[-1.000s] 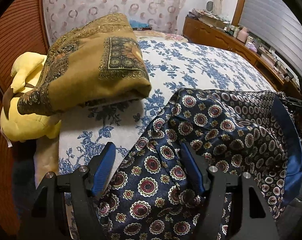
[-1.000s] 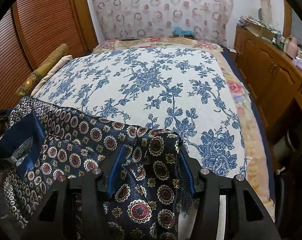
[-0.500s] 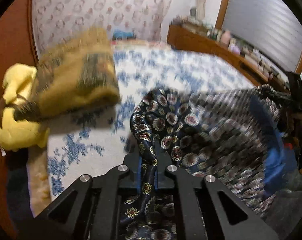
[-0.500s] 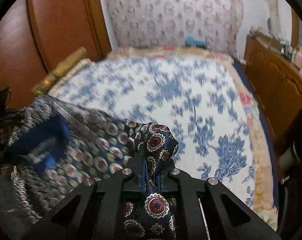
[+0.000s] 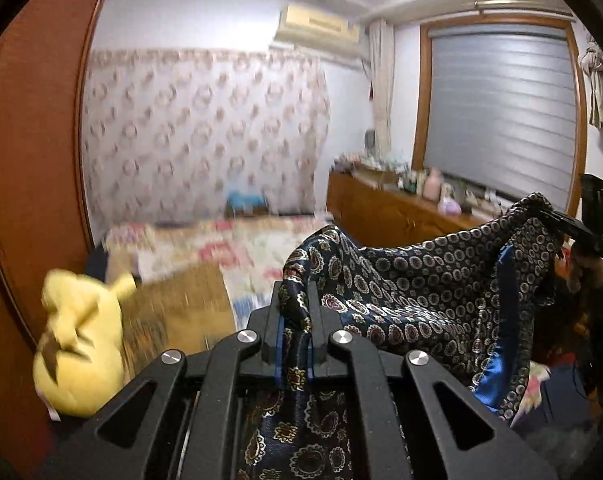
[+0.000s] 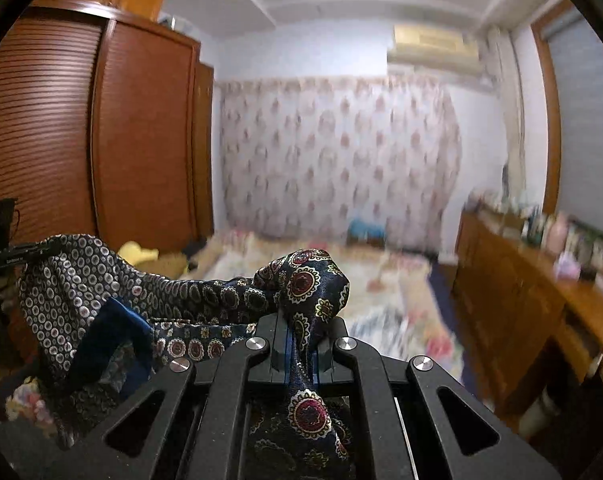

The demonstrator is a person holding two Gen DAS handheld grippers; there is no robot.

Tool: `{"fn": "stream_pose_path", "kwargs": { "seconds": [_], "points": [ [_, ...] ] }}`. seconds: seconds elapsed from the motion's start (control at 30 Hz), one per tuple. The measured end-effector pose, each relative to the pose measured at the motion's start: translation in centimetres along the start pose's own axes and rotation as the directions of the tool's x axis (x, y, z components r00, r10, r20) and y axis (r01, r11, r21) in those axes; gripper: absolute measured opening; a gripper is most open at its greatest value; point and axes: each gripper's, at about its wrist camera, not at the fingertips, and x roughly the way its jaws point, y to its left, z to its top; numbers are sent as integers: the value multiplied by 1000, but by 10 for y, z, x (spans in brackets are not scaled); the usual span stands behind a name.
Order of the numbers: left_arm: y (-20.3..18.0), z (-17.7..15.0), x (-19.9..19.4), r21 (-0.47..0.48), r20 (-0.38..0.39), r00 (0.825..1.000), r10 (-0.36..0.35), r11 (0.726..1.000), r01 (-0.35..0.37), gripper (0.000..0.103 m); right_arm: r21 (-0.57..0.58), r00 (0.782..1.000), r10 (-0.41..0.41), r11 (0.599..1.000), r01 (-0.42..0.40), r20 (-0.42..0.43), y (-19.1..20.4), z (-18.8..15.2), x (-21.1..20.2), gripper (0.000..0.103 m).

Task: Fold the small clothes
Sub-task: 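Raise the navy robe with both grippers and swing it over the bed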

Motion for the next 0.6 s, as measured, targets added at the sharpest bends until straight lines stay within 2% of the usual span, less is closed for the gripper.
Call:
{"fn": "stream_pose_path", "kwargs": {
  "seconds": [0.17, 0.3, 0.43, 0.6],
  "points": [
    [11, 45, 22, 17, 50, 997, 52, 998, -53, 8, -60, 998, -43, 997, 47, 54, -10, 50, 7, 6],
    [26, 55, 54, 19, 33, 996, 85, 996, -86, 8, -92, 994, -99, 990, 103, 47, -18, 64, 35, 6],
    [42, 38, 102, 17, -50, 991, 125, 992, -125, 8, -116, 992, -118, 987, 112, -48, -10, 47, 88, 6],
    [72, -8, 174, -8, -199, 970, 140, 990, -144, 8, -98, 965, -127, 989, 107, -231, -13, -8, 169, 6]
  ]
}}
